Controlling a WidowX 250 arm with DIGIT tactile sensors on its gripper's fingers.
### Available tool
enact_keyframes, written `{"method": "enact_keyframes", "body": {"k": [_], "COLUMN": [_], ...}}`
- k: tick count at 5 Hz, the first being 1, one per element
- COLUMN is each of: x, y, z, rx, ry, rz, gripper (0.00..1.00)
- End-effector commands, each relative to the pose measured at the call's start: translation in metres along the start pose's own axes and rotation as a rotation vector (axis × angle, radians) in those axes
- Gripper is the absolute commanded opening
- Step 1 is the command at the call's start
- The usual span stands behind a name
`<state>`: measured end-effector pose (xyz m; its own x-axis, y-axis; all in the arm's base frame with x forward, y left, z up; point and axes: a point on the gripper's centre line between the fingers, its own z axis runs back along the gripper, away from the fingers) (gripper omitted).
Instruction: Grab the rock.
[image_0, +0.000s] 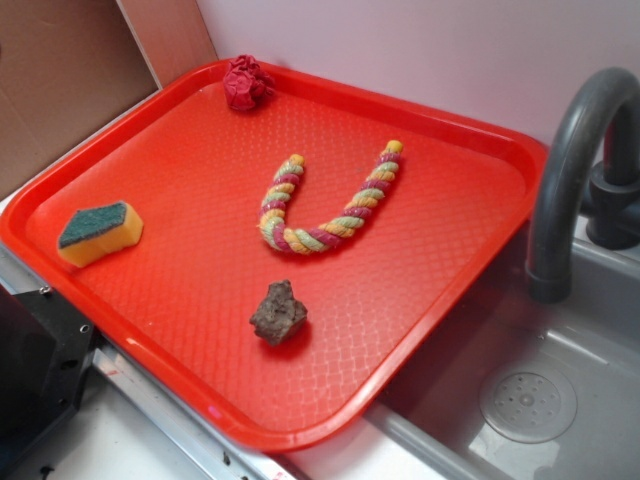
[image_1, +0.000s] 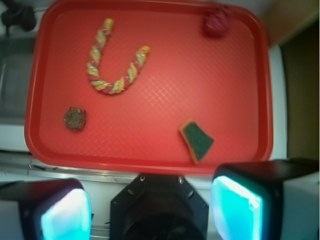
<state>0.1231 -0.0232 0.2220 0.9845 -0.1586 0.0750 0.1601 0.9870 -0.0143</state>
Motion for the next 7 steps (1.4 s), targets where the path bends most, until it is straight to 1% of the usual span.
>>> {"method": "enact_keyframes", "body": {"k": [1,2,3,4,5,6,7], "x": [0.032,0.04,0.046,0.053,0.057,0.056,0.053], "y": [-0.021,-0.045,-0.062,-0.082,-0.101,-0.111,-0.114], "z": [-0.023,-0.043,-0.061,-0.085,-0.117,-0.139,-0.158], "rx": [-0.046,-0.111,-0.125,-0.098,-0.05,-0.028,-0.031], "ry": [0.02,0.041,0.067,0.105,0.146,0.194,0.225], "rz": [-0.506,-0.751,-0.952,-0.968,-0.985,-0.986,-0.97], "gripper": [1.0,1.0,1.0,1.0,1.0,1.0,1.0]}}
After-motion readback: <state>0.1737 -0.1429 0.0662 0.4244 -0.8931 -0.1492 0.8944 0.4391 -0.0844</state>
